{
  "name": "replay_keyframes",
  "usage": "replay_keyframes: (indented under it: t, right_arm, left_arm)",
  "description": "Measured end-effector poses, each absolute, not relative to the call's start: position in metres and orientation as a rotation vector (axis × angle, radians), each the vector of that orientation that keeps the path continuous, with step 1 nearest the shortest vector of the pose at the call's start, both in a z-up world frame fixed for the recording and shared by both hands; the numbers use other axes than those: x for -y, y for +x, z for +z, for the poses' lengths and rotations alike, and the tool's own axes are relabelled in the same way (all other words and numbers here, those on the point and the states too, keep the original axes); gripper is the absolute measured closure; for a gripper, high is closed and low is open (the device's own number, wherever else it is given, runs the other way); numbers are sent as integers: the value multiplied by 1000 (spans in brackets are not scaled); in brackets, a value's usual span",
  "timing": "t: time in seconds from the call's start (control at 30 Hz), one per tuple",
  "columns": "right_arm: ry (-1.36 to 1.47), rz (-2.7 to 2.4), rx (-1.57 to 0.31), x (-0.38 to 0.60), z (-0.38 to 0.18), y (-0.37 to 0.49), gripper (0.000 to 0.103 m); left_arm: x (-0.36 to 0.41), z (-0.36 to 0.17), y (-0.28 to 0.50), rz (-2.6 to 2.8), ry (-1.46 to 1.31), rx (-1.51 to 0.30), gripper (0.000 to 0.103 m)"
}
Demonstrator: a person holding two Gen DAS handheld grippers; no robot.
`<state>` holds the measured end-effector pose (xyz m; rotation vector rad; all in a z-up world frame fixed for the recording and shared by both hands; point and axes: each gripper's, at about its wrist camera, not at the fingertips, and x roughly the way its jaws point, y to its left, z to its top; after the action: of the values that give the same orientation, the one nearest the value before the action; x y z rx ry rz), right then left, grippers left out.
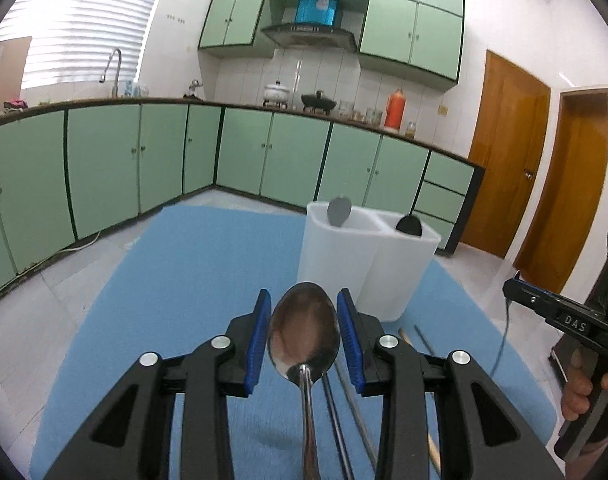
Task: Organize utensils
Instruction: 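Lift both spoons over the white holder and open both tools to drop them in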
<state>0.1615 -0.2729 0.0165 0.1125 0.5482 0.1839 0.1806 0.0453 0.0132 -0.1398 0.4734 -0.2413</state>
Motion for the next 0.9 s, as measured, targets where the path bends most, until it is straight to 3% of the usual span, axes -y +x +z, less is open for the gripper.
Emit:
replay_keyframes:
  t: [0.4, 0.9]
  right_arm:
    - [86, 204, -468, 265, 47, 166, 76]
    - [63, 250, -258, 244, 135, 216, 76]
  left_arm:
    - [-43, 37, 181, -251, -150, -388, 70]
    - [-16, 134, 238, -307, -143, -124, 70]
